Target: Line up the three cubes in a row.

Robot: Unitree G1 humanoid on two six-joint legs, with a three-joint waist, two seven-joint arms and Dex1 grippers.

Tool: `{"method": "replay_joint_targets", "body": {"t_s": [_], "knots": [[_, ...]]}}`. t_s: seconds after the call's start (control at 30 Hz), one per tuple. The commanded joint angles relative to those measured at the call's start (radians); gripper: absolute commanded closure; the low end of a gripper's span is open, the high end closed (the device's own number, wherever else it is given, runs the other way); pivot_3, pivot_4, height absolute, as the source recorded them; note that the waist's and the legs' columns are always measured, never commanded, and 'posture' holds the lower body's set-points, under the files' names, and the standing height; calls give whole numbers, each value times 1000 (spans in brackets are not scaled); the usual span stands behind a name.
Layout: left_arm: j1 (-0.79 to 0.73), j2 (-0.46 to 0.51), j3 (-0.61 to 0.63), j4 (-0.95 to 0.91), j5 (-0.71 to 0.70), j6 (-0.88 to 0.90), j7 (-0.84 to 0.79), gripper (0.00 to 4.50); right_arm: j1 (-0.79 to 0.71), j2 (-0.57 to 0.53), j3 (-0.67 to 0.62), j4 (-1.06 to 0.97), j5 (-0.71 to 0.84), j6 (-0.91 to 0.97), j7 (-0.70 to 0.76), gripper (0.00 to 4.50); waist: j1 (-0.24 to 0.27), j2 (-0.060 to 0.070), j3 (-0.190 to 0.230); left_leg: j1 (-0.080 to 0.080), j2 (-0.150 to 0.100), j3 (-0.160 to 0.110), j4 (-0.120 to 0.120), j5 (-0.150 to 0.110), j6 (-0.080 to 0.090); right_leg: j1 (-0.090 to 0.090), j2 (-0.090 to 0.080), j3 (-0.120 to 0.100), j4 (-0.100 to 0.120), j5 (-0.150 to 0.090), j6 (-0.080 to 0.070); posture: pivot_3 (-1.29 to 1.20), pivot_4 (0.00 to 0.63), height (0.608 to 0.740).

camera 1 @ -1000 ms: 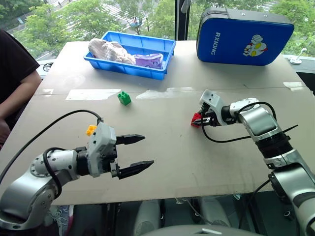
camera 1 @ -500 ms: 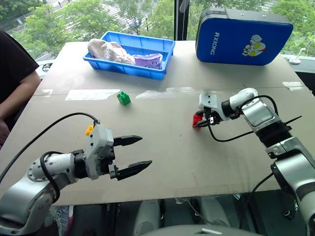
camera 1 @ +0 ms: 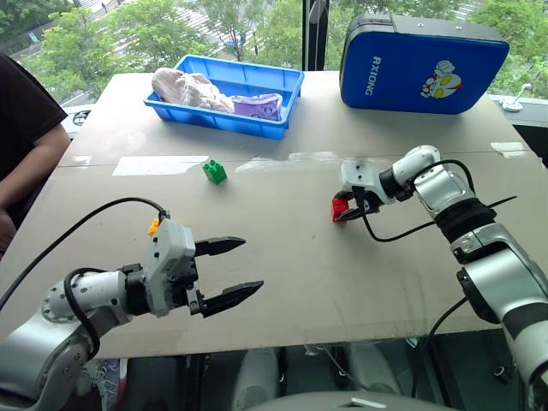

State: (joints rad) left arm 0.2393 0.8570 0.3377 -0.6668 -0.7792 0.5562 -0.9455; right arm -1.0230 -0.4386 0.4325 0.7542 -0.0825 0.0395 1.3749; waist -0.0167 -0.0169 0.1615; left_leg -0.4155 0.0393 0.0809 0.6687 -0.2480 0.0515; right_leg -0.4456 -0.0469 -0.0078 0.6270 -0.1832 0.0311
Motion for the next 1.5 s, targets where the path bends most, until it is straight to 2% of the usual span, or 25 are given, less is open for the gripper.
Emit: {"method": "replay_joint_targets", "body": {"t_s": [0.03, 0.1, 0.27, 0.4, 0.5, 0.6, 0.67, 0.8, 0.93, 1.07, 1.23, 1.37, 1.43, 1.5], "knots": [[-3, -1, 24, -39, -23, -3, 10, 0, -24, 2, -20, 15, -7, -32, 11, 831, 0, 0, 0, 0, 0, 0, 0, 0, 0, 0, 0, 0, 0, 0, 0, 0, 150, 740], [-1, -1, 27, -39, -24, -1, 14, 0, -24, 4, -40, 15, -1, -41, -6, 131, 0, 0, 0, 0, 0, 0, 0, 0, 0, 0, 0, 0, 0, 0, 0, 0, 150, 740], [-6, -18, 38, -34, -36, 18, 65, 0, 16, -27, -111, -140, 84, 48, 37, 131, 2, 0, 0, 0, 0, 0, 0, 0, 0, 0, 0, 0, 0, 0, 0, 0, 150, 740], [-71, -80, 38, 14, 1, 72, 254, 0, 109, -72, -205, -380, 175, 182, -3, 131, 12, 0, 0, 0, 0, -1, 0, 0, 0, 0, -1, 0, 0, 0, 0, 0, 150, 740], [-212, -155, 18, 88, 79, 144, 493, 0, 214, -61, -376, -630, 337, 335, -127, 131, 19, 0, 0, 0, 0, -2, 0, 0, 0, 1, -1, -1, 1, 0, 0, 0, 150, 740], [-327, -167, -23, 181, 133, 191, 557, 0, 340, -77, -462, -883, 410, 461, -239, 131, 29, -1, 0, 0, -1, -3, 1, 0, 0, 2, 0, -1, 2, 3, 4, 0, 150, 740], [-436, -158, -63, 308, 198, 206, 589, 0, 448, -87, -519, -1072, 446, 571, -347, 131, 32, -1, -1, 0, -2, -3, 1, 0, 0, 2, 0, -2, 2, 3, 4, 0, 150, 740], [-632, -122, -155, 567, 296, 187, 530, 0, 573, -96, -572, -1277, 494, 689, -483, 131, 30, -2, -1, -1, -2, 0, 1, 1, -1, 2, 0, -4, 1, 2, 4, 0, 150, 740], [-895, -132, -300, 925, 435, 53, 404, 0, 695, -96, -617, -1438, 538, 775, -600, 131, 31, -4, -2, 0, -3, 1, 1, 1, -1, 2, 1, -4, 1, 1, 2, 0, 150, 740], [-1059, -154, -400, 1223, 558, -86, 293, 0, 737, -92, -602, -1518, 559, 811, -683, 131, 22, -4, -2, -1, -3, 4, 1, 1, -1, 2, 0, -2, 0, 2, 3, 0, 150, 740], [-1247, -204, -458, 1580, 681, -261, 236, 0, 747, -76, -582, -1588, 590, 853, -783, 131, 23, -6, -1, -2, -2, 4, 1, 1, -1, 1, 1, -2, 0, 2, 4, 0, 150, 740], [-1332, -229, -480, 1762, 755, -348, 200, 0, 762, -79, -584, -1634, 617, 882, -842, 131, 26, -8, -1, -3, -2, 3, 1, 0, 0, 1, 1, -3, -1, 2, 4, 0, 150, 740], [-1352, -237, -483, 1809, 778, -364, 168, 523, 768, -84, -588, -1647, 628, 889, -863, 98, 27, -9, -1, -3, -3, 4, 1, 0, 0, 1, 0, -2, -1, 2, 5, 0, 150, 740], [-1360, -244, -490, 1838, 801, -375, 148, 1317, 772, -88, -589, -1653, 638, 894, -877, 98, 28, -10, -2, -3, -2, 3, 1, 0, 0, 0, 0, -3, -1, 2, 5, 0, 150, 740]]}}
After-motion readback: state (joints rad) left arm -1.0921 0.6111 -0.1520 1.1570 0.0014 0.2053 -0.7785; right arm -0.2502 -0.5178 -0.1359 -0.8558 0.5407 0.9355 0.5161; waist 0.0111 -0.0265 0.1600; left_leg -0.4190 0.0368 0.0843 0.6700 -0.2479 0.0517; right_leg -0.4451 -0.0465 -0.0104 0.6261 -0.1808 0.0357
